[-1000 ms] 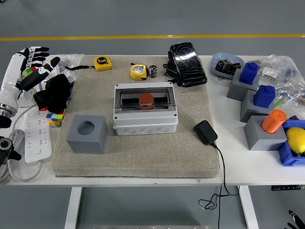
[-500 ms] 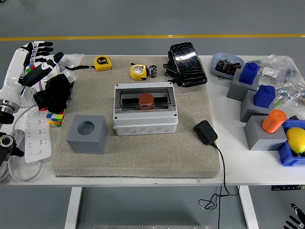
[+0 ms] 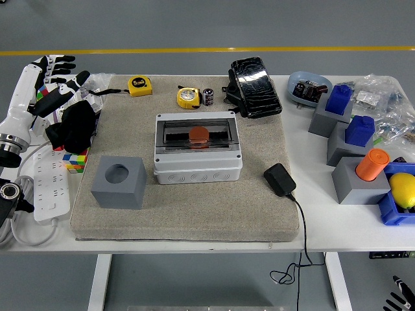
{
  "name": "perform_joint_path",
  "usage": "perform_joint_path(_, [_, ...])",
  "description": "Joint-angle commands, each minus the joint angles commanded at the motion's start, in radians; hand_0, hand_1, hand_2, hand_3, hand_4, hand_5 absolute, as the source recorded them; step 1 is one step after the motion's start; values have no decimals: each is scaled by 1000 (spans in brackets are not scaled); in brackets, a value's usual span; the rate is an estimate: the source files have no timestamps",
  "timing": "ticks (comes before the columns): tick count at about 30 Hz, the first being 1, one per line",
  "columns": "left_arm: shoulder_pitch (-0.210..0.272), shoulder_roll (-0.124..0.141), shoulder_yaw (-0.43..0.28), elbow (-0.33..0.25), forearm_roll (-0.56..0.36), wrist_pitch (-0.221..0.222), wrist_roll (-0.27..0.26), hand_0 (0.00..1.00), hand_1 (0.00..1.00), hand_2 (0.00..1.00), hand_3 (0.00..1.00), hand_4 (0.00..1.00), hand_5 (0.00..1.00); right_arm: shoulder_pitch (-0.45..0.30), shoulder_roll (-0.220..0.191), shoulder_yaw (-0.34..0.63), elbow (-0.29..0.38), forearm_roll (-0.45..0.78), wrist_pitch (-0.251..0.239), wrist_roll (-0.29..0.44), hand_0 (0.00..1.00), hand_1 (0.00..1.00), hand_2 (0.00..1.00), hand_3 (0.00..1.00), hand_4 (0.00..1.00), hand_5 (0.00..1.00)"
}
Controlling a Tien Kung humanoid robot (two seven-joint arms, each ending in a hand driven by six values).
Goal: Fetch the battery,place it into the box,close the lid of the box
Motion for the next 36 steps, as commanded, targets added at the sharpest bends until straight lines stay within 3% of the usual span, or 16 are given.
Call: perform_joint_path(36, [-3, -3, 16, 18, -19, -7, -1, 600, 718, 708, 729, 998, 727, 8, 0, -4, -1, 2, -1, 0, 630, 638, 630, 558, 953, 534])
